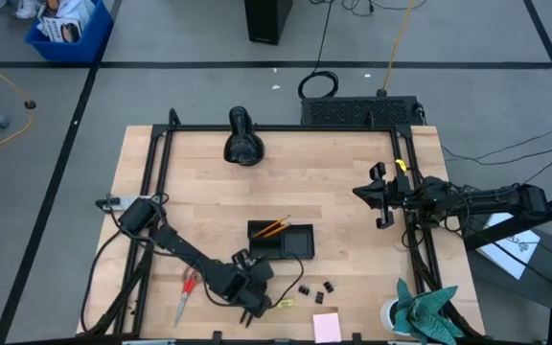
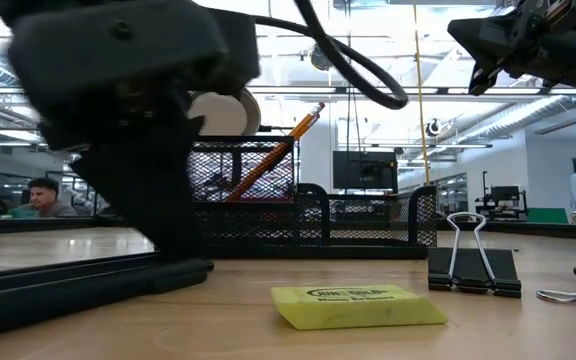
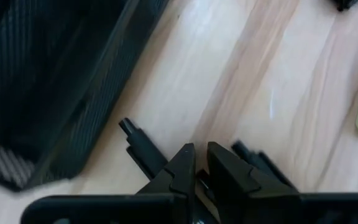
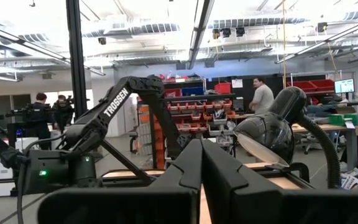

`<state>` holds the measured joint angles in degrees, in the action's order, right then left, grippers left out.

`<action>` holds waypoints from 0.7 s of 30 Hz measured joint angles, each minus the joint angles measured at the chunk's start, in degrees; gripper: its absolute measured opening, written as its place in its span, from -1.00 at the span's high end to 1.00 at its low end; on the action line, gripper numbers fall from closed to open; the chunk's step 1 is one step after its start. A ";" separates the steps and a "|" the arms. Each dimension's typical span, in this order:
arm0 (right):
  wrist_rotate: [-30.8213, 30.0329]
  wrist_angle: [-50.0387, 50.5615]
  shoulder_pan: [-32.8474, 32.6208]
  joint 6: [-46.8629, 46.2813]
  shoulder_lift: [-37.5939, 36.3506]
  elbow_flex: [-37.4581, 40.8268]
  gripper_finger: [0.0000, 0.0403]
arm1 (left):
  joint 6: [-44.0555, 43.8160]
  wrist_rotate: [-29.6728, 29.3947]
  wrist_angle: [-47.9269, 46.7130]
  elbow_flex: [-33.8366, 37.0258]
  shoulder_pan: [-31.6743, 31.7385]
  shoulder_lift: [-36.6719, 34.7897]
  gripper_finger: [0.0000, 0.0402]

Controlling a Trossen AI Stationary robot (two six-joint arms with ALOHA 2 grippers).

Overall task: Pick and place office supplies into organizer
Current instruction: Put the black pen into the desk organizer

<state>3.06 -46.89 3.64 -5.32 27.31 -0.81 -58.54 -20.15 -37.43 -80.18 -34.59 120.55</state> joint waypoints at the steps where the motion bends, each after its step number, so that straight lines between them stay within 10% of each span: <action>1: 0.01 0.00 0.00 0.00 0.00 0.01 0.98 | -0.63 -0.30 -0.25 0.04 -0.50 0.00 0.77; 21: 0.01 0.01 0.00 0.00 0.00 -0.01 0.98 | -16.15 -2.30 -9.20 0.02 -7.27 0.09 0.77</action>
<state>3.07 -46.88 3.64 -5.32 27.31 -0.82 -74.70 -22.44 -46.62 -80.16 -41.87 120.64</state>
